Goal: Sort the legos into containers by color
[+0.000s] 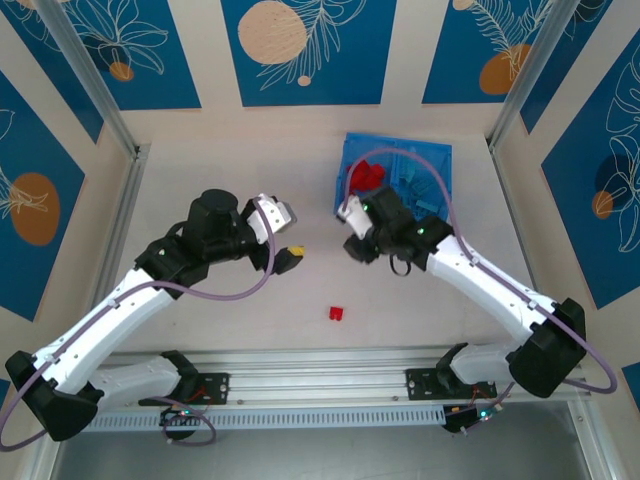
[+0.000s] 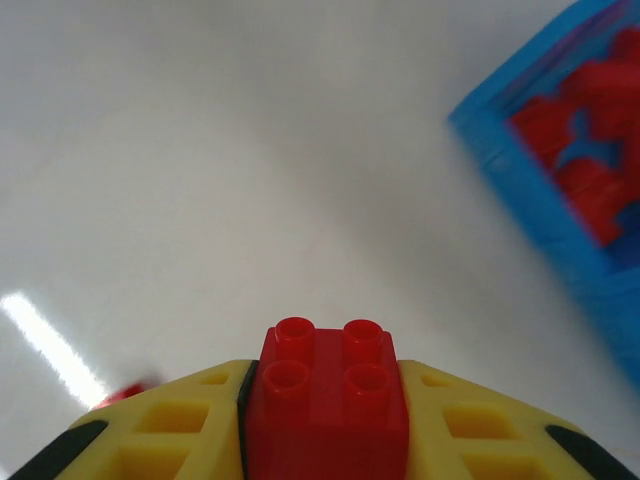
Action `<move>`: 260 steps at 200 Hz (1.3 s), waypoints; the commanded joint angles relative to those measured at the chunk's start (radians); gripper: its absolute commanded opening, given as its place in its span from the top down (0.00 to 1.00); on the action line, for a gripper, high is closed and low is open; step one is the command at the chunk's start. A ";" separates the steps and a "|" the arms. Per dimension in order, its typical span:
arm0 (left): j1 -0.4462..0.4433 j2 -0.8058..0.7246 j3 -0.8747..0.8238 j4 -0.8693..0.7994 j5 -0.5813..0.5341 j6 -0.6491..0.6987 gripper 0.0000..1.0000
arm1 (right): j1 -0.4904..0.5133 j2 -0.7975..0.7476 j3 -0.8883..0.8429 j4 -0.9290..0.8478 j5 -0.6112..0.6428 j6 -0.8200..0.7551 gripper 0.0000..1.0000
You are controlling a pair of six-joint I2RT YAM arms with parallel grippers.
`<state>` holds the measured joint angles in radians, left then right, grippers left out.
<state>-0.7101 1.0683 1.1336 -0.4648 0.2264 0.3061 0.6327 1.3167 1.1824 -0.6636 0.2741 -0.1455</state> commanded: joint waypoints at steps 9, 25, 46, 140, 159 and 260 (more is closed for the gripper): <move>-0.015 -0.002 -0.016 0.003 0.098 0.007 0.07 | -0.110 0.161 0.120 0.128 0.000 -0.093 0.66; -0.023 0.004 -0.020 0.018 0.106 -0.019 0.06 | -0.178 0.261 0.194 0.163 -0.006 -0.113 0.66; -0.036 0.014 -0.025 0.030 0.100 -0.061 0.05 | -0.234 0.422 0.315 0.175 0.008 -0.125 0.66; -0.073 0.092 -0.057 0.017 -0.129 -0.467 0.00 | -0.281 0.809 0.831 -0.040 -0.009 -0.106 0.41; -0.105 0.114 -0.061 0.001 -0.130 -0.477 0.00 | -0.287 0.754 0.825 -0.056 -0.029 -0.103 0.41; -0.246 0.623 0.170 -0.260 -0.005 -0.787 0.17 | -0.308 -0.076 0.088 -0.177 -0.241 0.396 0.19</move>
<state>-0.9092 1.5948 1.2102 -0.6479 0.1467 -0.4129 0.3294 1.3235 1.4002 -0.7208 0.0711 0.0574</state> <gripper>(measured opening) 0.828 0.784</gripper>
